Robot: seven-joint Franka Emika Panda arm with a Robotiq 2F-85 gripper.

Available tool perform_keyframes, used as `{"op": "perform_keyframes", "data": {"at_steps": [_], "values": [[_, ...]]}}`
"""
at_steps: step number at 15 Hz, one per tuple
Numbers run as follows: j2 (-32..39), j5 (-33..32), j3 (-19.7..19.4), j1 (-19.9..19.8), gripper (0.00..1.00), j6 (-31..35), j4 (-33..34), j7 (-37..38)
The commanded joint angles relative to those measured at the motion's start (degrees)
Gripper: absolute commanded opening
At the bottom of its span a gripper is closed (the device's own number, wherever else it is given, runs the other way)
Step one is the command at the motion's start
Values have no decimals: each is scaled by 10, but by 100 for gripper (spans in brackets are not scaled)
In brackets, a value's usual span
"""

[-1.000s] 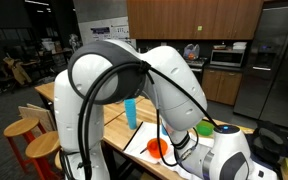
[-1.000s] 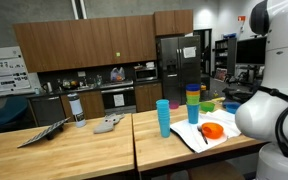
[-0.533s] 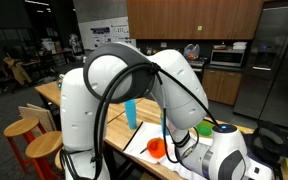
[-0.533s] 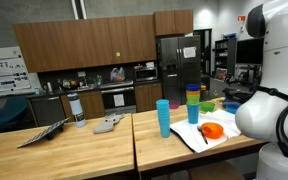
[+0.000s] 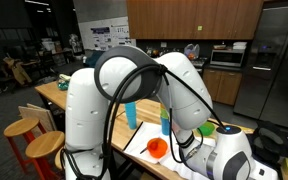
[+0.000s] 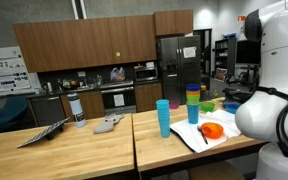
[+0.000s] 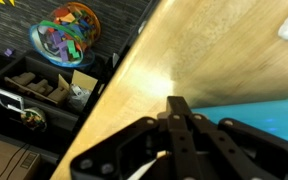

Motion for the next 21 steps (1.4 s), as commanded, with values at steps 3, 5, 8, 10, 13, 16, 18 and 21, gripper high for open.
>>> {"op": "perform_keyframes", "data": {"at_steps": [3,5,8,10,13,16,18,21], "values": [[15,-79,-51,35,0,13,51,45],[16,-101,-58,46,0,14,59,60],[12,-123,-66,59,0,13,66,76],[11,-132,-69,63,0,13,69,81],[-9,-84,-38,46,0,-17,44,45],[-27,50,23,18,0,-81,11,7],[-24,129,55,9,0,-116,4,-17],[-10,197,15,57,0,-106,-2,-34]]}}
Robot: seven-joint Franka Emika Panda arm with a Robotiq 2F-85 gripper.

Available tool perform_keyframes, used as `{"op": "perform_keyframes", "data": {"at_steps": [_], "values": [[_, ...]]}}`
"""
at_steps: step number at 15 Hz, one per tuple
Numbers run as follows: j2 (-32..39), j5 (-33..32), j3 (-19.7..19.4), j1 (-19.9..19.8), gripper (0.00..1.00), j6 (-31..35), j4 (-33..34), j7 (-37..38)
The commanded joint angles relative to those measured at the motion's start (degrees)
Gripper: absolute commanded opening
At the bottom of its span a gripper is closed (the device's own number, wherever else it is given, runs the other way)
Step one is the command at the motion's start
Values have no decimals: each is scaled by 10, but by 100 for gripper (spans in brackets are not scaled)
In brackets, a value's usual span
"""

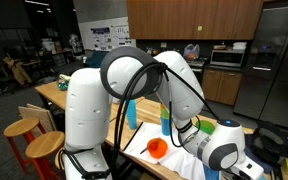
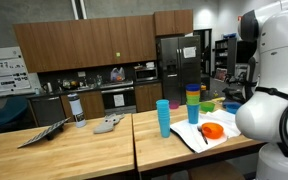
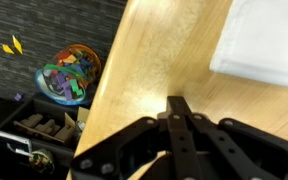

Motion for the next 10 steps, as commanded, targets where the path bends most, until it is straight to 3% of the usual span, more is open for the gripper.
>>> {"op": "perform_keyframes", "data": {"at_steps": [1,6,7,10], "values": [[-5,17,-41,40,0,12,-13,-2],[9,-56,-129,94,0,68,-10,11],[9,-98,-132,86,0,91,-10,25],[26,-193,-190,112,0,167,0,44]]}}
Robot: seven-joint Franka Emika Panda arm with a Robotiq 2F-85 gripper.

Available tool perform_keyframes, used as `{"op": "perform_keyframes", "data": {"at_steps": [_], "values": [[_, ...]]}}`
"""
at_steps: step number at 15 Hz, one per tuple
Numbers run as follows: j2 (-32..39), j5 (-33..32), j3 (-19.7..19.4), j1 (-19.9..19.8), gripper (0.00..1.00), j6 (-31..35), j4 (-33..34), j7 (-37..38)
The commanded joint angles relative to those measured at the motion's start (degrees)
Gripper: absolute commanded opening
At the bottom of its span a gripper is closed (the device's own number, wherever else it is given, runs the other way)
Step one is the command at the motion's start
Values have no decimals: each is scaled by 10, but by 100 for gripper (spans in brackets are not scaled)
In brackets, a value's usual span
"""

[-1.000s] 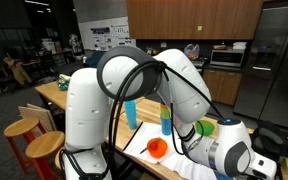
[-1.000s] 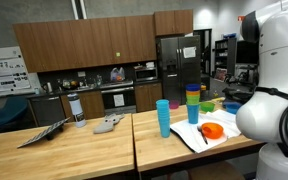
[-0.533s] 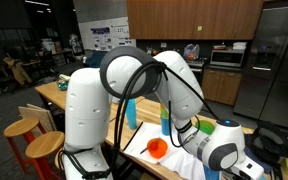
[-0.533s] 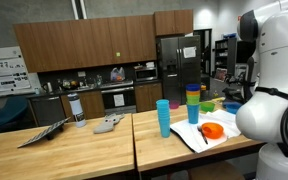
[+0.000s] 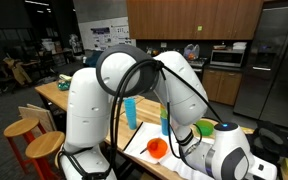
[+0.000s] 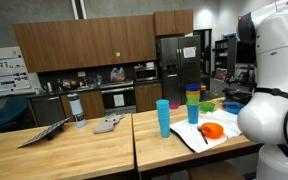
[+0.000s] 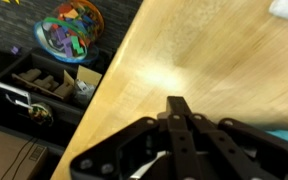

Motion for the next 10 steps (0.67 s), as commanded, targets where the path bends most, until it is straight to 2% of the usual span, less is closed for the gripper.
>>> {"op": "perform_keyframes", "data": {"at_steps": [1,4,7,10], "values": [[17,-86,-60,31,0,80,5,20],[22,-100,-70,30,0,115,0,14],[18,-87,-56,15,0,102,-14,7],[29,-82,-66,0,0,103,-20,11]]}}
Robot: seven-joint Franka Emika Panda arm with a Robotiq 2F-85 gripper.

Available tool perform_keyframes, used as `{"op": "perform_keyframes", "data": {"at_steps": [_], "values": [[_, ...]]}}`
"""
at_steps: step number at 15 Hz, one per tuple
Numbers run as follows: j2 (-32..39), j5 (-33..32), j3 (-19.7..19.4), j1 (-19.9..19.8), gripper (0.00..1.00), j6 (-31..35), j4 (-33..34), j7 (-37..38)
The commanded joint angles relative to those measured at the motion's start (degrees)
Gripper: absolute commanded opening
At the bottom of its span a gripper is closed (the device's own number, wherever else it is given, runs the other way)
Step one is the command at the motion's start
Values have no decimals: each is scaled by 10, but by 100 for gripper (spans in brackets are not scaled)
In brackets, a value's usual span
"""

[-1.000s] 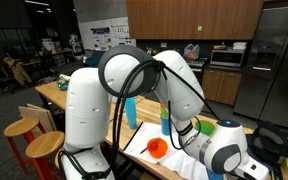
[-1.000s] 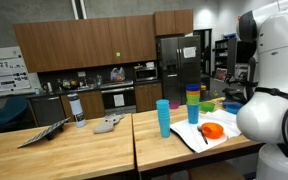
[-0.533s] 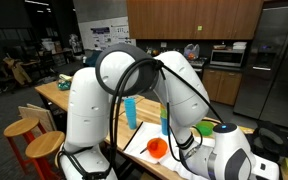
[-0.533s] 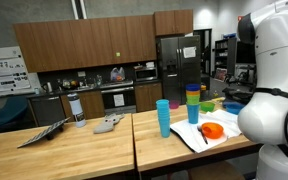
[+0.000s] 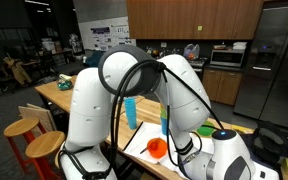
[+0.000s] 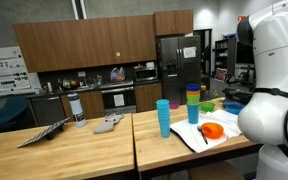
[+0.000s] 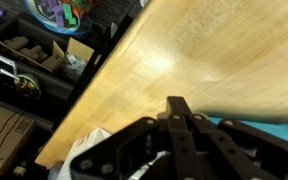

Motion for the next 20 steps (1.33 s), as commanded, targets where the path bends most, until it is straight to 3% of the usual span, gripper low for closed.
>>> {"op": "perform_keyframes", "data": {"at_steps": [1,7,10,15,20], "values": [[9,7,-8,-24,0,6,-8,2],[40,35,-11,-69,0,33,9,21],[74,41,-30,-55,0,64,36,31],[113,62,5,-91,0,86,92,22],[165,87,-6,-77,0,106,138,25]]}}
